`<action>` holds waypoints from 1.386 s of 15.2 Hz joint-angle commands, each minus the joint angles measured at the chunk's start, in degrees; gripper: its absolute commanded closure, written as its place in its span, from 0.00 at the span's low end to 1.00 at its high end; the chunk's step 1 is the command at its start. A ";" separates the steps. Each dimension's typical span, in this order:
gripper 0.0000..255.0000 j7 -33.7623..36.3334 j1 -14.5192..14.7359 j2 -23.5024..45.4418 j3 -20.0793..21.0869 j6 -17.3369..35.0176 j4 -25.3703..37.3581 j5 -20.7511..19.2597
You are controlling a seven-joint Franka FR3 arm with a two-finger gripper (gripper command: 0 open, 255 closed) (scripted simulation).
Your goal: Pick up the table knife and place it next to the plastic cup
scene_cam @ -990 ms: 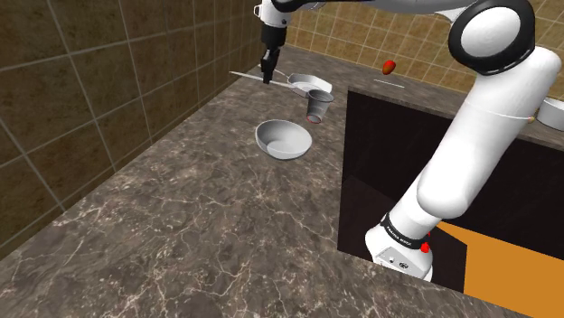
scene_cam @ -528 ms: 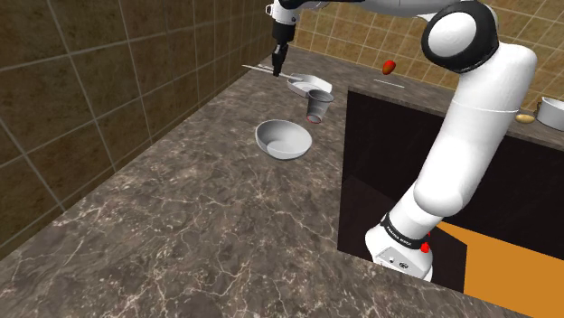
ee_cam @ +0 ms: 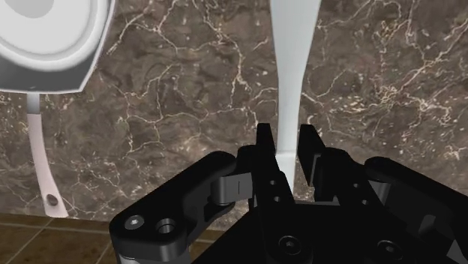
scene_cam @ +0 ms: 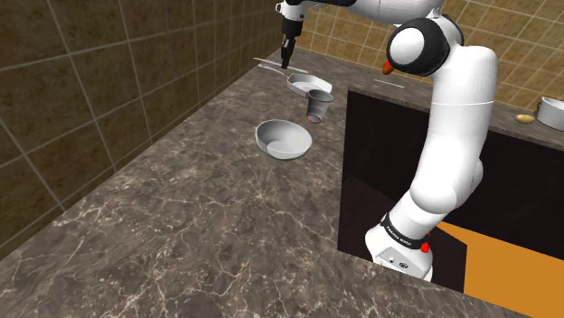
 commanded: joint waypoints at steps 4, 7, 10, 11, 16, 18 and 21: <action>1.00 -1.51 -1.14 2.28 -0.36 1.06 1.29 0.19; 1.00 -1.45 -1.13 1.87 -0.36 3.62 -1.67 0.18; 1.00 -1.39 -1.12 1.66 -0.35 6.05 -4.32 0.17; 1.00 -1.37 -1.12 1.63 -0.35 6.84 -5.14 0.16; 1.00 -1.28 -1.11 1.72 -0.35 10.64 -8.85 0.14; 1.00 -1.25 -1.11 1.86 -0.35 12.10 -10.17 0.13; 1.00 -1.20 -1.11 2.18 -0.35 14.24 -11.99 0.12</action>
